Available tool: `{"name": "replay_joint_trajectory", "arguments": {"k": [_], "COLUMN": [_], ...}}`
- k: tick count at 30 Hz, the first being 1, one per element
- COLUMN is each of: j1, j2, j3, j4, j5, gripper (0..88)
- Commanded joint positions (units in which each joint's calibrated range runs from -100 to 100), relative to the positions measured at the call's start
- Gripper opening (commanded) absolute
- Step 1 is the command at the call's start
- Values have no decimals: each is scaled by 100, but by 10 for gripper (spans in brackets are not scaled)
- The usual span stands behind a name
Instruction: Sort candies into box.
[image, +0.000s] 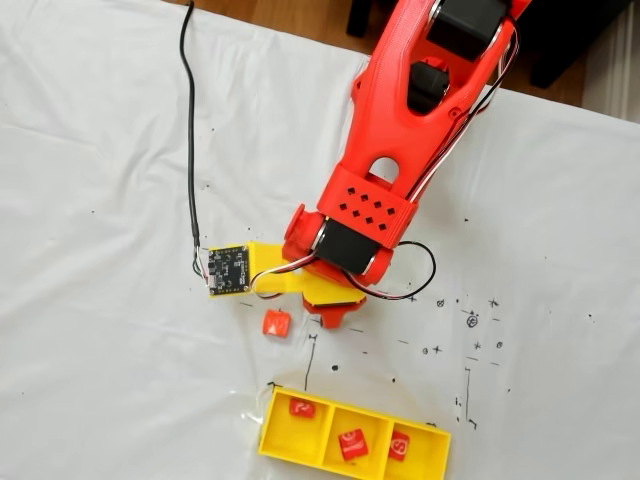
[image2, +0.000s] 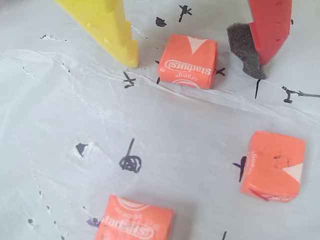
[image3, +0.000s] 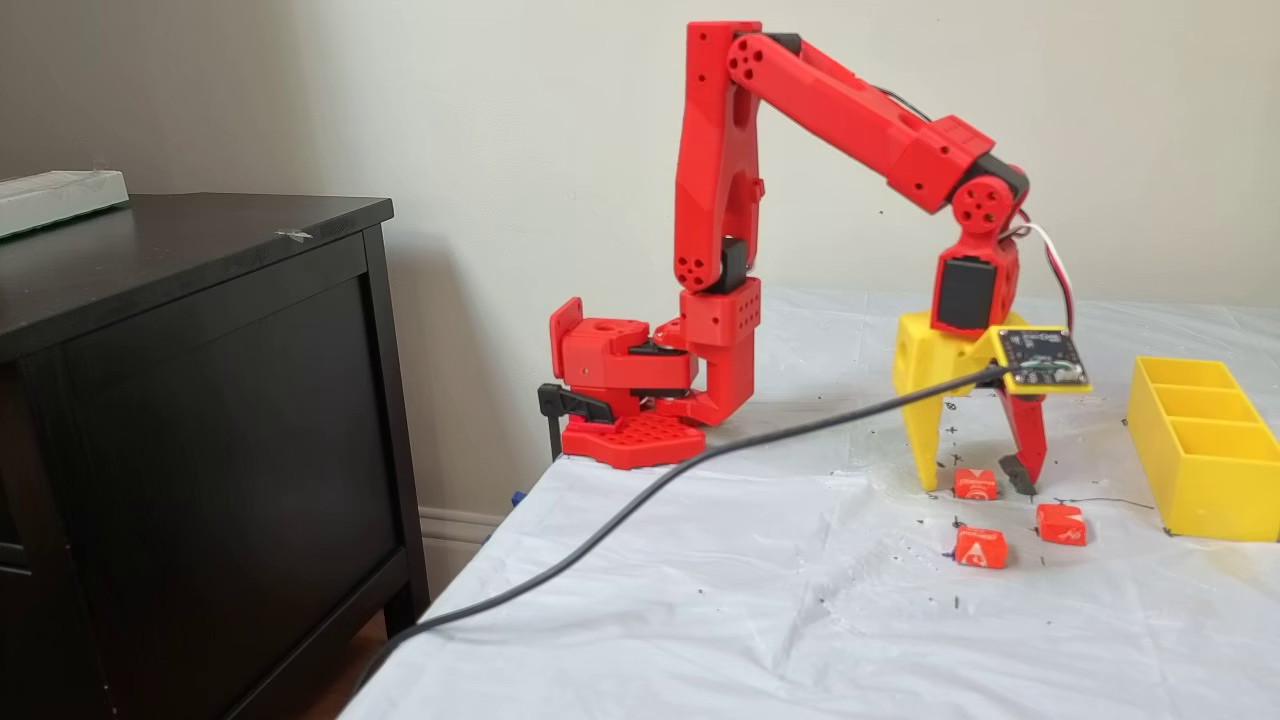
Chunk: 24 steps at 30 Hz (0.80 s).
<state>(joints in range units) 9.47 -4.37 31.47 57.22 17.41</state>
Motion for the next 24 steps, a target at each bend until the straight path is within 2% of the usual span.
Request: {"name": "replay_joint_trajectory", "arguments": {"k": [1,6,17,24], "j1": [-14,-14,-68,-603], "j2": [4,55,-615,-1658], "j3": [-366,-384,-238,-748], "j4": [-37,-45,299,938], "j5": [-5,-54,-68,-410], "gripper": [194,2,2,2]}}
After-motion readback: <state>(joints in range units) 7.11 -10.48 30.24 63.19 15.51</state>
